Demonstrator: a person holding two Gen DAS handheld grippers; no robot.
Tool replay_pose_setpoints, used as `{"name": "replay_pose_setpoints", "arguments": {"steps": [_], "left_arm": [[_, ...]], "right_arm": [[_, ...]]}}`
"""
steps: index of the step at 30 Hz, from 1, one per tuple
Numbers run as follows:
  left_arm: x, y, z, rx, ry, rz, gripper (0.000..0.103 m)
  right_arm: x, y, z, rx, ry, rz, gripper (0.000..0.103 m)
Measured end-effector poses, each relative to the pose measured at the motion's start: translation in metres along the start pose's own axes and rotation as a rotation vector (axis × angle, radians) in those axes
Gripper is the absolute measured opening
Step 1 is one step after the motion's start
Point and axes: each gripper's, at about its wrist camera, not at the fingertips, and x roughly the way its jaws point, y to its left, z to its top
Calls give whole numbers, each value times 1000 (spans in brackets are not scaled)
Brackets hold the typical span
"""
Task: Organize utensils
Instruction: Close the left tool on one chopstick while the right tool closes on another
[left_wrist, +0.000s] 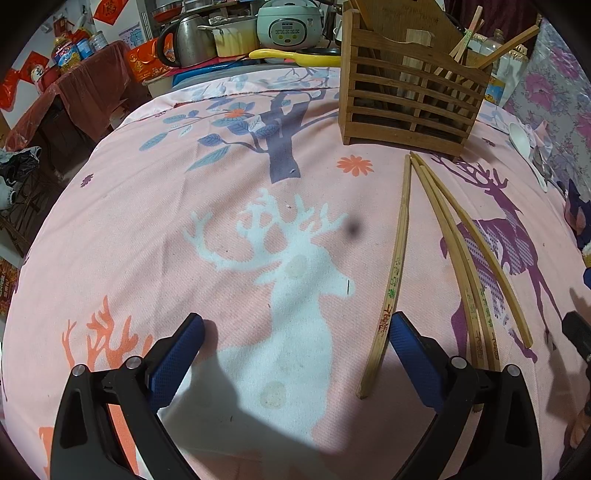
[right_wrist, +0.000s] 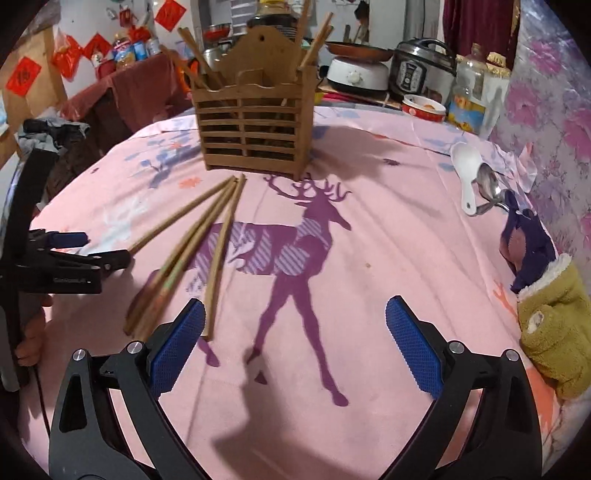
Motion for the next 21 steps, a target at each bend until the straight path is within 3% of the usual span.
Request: {"name": "replay_pose_setpoints", "arguments": {"steps": [4, 10, 14, 16, 18, 21], "left_arm": [[0, 0, 0, 0, 1, 0, 99], [-1, -1, 0, 0, 1, 1, 99], [-1, -1, -1, 8, 0, 1, 98], [-3, -3, -4, 19, -4, -6, 98], [-6, -7, -6, 39, -14, -21, 97], [-9, -17, -10, 85, -33, -39, 85]], "right_arm": [[4, 16, -4, -30, 14, 54, 82], [11, 35, -8, -94, 29, 74, 65], [14, 43, -11, -124, 39, 85, 60], [14, 47, -12, -136, 44, 97, 51], [15, 50, -14, -147, 53, 106, 44], [18, 51, -15, -149, 69, 121, 33]]}}
